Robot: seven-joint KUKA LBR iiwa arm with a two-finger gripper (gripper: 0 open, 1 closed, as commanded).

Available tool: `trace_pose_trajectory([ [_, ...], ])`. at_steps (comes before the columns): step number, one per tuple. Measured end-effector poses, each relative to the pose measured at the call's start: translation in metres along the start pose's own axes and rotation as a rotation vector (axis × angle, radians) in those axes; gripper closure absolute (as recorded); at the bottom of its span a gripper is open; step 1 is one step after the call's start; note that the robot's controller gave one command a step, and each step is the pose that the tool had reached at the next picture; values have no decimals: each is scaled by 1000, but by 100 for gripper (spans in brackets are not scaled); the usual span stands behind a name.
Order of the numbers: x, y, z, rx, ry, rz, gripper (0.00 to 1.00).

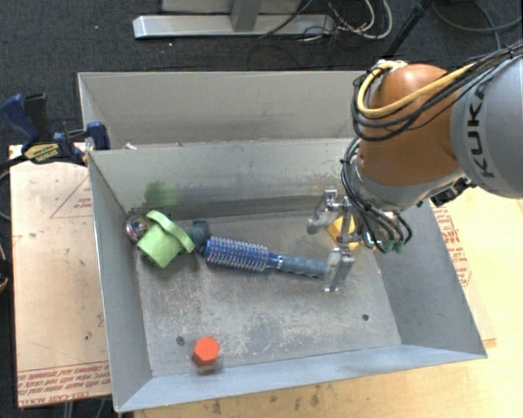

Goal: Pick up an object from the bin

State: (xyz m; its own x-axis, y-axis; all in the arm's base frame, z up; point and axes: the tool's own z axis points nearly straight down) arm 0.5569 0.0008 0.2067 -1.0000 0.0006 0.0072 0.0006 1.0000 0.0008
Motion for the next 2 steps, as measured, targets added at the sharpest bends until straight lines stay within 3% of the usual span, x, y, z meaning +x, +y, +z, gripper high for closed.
trace_pose_trajectory([
  [1,-32,56,134,0,-15,68,0],
  [2,-24,78,106,-2,-11,150,0],
])
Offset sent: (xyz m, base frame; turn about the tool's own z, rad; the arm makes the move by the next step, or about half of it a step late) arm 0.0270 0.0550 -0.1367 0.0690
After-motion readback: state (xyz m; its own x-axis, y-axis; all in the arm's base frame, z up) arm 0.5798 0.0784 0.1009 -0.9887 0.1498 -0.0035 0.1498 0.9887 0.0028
